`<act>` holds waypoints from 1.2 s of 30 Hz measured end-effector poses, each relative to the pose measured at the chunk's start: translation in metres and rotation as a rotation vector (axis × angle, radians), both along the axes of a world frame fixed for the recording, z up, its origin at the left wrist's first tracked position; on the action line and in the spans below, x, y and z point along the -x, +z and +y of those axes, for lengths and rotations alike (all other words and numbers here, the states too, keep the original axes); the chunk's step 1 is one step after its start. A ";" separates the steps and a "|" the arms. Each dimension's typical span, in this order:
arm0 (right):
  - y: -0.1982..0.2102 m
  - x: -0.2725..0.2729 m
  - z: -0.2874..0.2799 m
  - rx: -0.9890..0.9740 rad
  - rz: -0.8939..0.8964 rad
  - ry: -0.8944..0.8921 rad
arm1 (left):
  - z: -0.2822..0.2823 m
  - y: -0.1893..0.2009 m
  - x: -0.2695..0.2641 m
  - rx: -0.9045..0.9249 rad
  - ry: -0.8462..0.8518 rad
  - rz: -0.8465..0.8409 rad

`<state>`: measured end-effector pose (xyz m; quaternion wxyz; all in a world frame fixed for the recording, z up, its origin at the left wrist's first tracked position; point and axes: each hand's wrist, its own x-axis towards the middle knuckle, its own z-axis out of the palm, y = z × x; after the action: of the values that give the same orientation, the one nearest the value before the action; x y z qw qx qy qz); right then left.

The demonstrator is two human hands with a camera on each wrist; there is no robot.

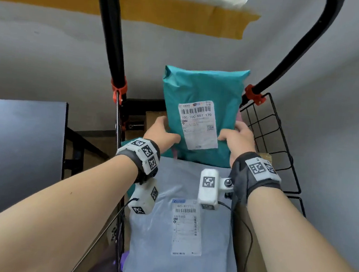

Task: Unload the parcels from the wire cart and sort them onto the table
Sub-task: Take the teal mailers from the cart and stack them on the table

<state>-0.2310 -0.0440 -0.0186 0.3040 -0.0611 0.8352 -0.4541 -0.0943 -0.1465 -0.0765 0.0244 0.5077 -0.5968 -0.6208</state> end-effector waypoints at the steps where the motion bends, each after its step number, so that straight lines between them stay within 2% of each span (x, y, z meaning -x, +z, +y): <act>1: 0.013 0.000 -0.001 0.045 0.002 -0.015 | 0.001 0.011 0.000 0.003 0.012 0.043; 6: 0.072 -0.018 0.012 0.223 -0.010 0.014 | 0.012 0.075 -0.007 0.103 0.041 0.217; 11: 0.123 -0.042 0.042 0.364 -0.015 0.038 | 0.035 0.139 -0.031 0.312 0.116 0.287; 17: 0.166 -0.092 0.083 0.518 -0.074 0.115 | 0.075 0.198 -0.083 0.455 0.215 0.330; 25: 0.193 -0.194 0.101 0.620 -0.123 0.391 | 0.103 0.241 -0.193 0.548 0.406 0.284; 30: 0.195 -0.261 0.103 0.591 -0.160 0.503 | 0.122 0.244 -0.264 0.532 0.443 0.260; 36: 0.202 -0.342 0.088 0.603 -0.244 0.608 | 0.121 0.251 -0.353 0.519 0.600 0.251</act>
<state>0.1111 0.0439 0.1834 0.4886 -0.3357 0.5675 -0.5715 0.2584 -0.0254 0.1743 0.4041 0.5563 -0.5516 -0.4722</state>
